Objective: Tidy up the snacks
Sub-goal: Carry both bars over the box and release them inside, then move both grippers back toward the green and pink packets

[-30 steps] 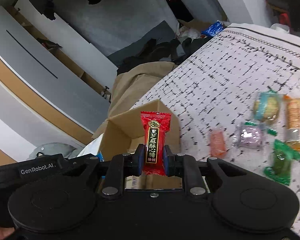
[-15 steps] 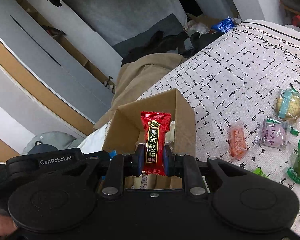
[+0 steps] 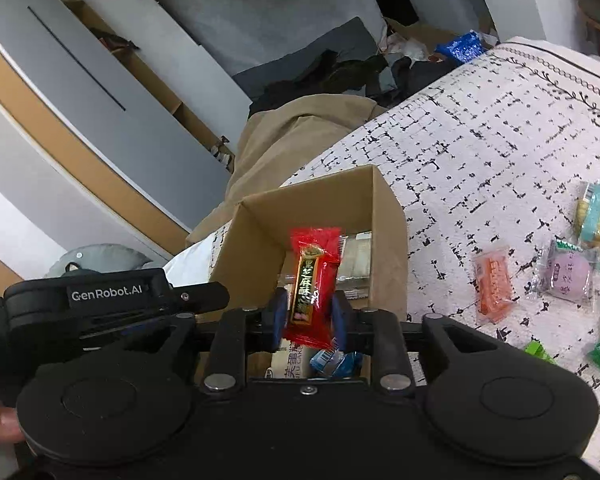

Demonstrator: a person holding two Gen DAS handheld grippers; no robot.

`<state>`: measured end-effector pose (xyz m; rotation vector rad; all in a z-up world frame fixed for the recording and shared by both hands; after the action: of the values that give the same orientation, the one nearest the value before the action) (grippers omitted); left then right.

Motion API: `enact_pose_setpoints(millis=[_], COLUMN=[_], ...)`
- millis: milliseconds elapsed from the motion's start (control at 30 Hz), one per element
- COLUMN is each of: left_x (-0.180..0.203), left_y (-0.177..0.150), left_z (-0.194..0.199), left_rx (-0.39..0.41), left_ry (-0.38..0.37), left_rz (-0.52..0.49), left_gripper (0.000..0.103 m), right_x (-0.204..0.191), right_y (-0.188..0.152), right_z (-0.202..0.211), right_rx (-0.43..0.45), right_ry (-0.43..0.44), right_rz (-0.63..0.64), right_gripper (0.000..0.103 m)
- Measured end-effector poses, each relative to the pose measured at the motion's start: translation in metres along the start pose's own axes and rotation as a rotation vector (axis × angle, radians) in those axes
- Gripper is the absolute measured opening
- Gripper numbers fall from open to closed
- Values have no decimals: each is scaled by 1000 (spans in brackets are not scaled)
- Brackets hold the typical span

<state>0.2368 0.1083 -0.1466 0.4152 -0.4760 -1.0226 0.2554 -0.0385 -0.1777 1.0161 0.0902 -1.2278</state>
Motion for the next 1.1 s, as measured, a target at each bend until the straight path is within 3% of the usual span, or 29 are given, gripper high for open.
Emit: enact_pose_setpoints(millis=[67,167,400,700,833,1100], left_x=[-1,-1,6,24,33,59], left_y=[1,0,-4,-21,-28,-43], left_z=[3,9,21,34,40,54], left_rx=[4,19,25,17,20,27], left_ry=[13,34,51,55,41,29], left_rz=[-1,0,-26,-71,-76,-102], left_gripper=[67,78,88,90,90,95], right_x=[-2,-3,4,24,34,47], right_y=[0,-2,-5,-1,0,1], right_z=[3,9,33,76,95,131], right_rx=[6,9,0,35,49,91], right_ry=[11,4,-44,-102,-120,-149], right_rz=[6,10,6,-19,-21,-3], right_gripper=[44,46,51,61,75,91])
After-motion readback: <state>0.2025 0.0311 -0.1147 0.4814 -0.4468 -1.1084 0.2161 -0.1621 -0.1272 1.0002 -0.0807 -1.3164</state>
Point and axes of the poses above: each gripper's, at about its wrist camera, not at the fingertips, and z roughly against the way its jaws point, x to its right, y to its top, the point moved 3 cm from there along -z, roughly the way its jaws point
